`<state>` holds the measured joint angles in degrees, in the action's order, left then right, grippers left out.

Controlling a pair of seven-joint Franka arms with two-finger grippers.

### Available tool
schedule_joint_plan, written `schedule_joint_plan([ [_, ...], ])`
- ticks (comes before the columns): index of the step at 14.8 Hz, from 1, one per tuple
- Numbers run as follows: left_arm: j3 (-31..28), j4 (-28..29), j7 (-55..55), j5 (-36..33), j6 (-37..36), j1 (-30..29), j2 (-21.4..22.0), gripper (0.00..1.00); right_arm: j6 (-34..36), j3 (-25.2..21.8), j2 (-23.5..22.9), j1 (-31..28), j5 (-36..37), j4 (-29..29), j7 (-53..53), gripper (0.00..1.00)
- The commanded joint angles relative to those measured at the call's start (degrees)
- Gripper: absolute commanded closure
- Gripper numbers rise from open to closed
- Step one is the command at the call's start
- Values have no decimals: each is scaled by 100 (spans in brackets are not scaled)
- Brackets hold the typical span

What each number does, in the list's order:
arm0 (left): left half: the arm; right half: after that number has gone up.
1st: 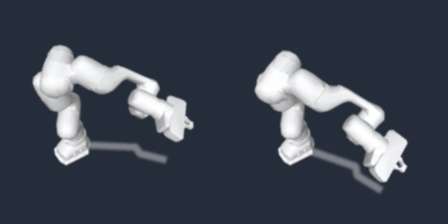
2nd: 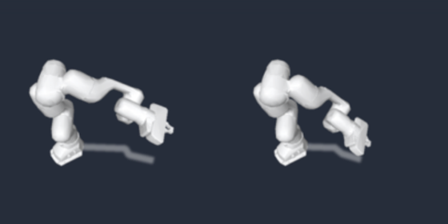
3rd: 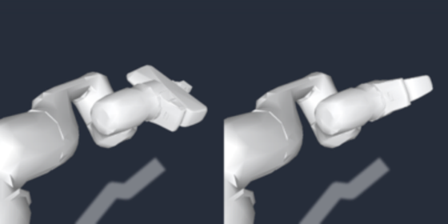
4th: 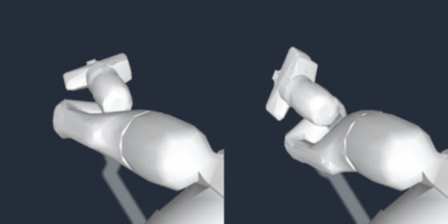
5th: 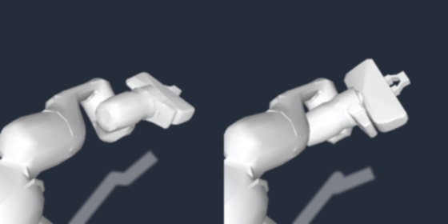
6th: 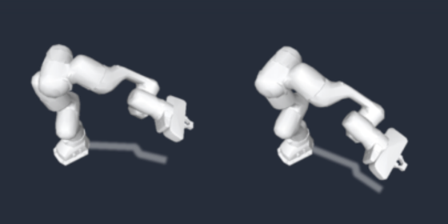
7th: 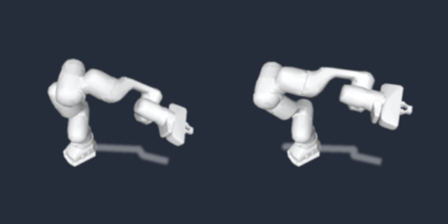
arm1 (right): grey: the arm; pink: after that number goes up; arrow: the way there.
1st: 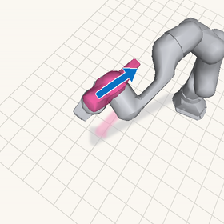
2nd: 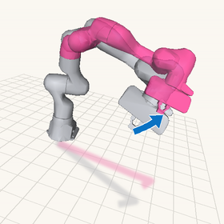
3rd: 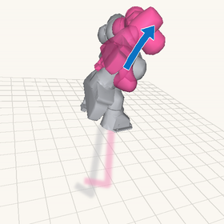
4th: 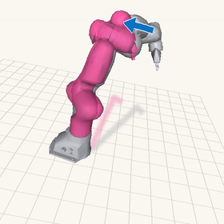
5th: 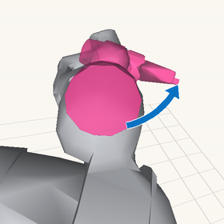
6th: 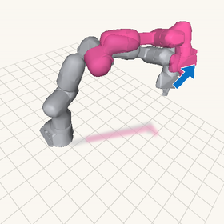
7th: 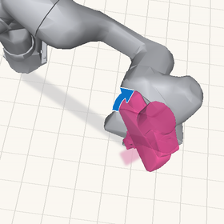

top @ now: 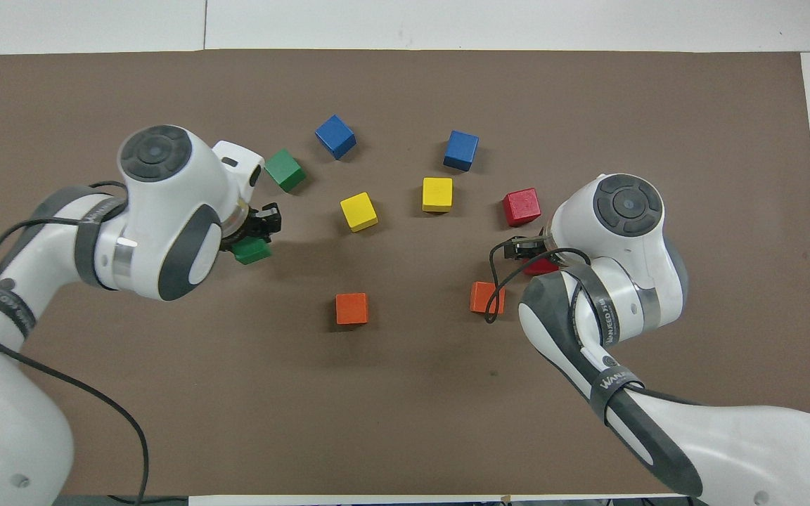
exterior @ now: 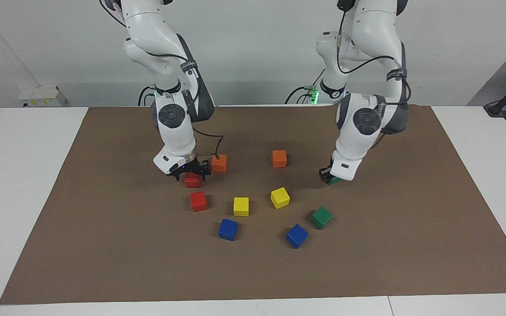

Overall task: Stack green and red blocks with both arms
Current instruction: 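Carry the green cube toward the table edge while the right gripper lifts red, then set the green cube down while the right gripper places red near its edge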

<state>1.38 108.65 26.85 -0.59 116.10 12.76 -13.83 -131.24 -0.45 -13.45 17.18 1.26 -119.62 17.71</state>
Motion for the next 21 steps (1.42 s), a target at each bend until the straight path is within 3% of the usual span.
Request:
schedule_joint_plan([
  [1, 38, 104, -1143, -29, -79, -606, 153, 100, -174, 10, 88, 83, -46, -184, 101, 0],
  [6, 38, 121, -2551, -29, 473, -1293, 56, 100, -552, 1, 9, 137, -55, -316, 180, 0],
  [10, 29, -98, -2676, -37, 1229, -1496, -479, 100, -552, 1, 9, 137, -55, -316, 171, 0],
  [11, 29, -151, -2685, -46, 1257, -1504, -567, 100, -552, 1, 9, 137, -55, -316, 171, 6],
  [13, 38, -186, -2772, -46, 1257, -1575, -647, 100, -482, 1, 17, 137, -55, -316, 171, 38],
  [14, 38, -178, -2799, -46, 1266, -1575, -656, 100, -447, 1, 26, 137, -55, -316, 171, 60],
  [15, 38, -178, -2877, -46, 1301, -1592, -665, 100, -359, 1, 44, 154, -55, -316, 189, 98],
  [18, 38, -169, -3256, -37, 1362, -1645, -770, 100, -140, -8, 61, 111, -55, -159, 154, 100],
  [21, 38, -143, -3239, -2, 1371, -1654, -779, 100, 676, -25, 87, -284, -46, 534, -196, 100],
])
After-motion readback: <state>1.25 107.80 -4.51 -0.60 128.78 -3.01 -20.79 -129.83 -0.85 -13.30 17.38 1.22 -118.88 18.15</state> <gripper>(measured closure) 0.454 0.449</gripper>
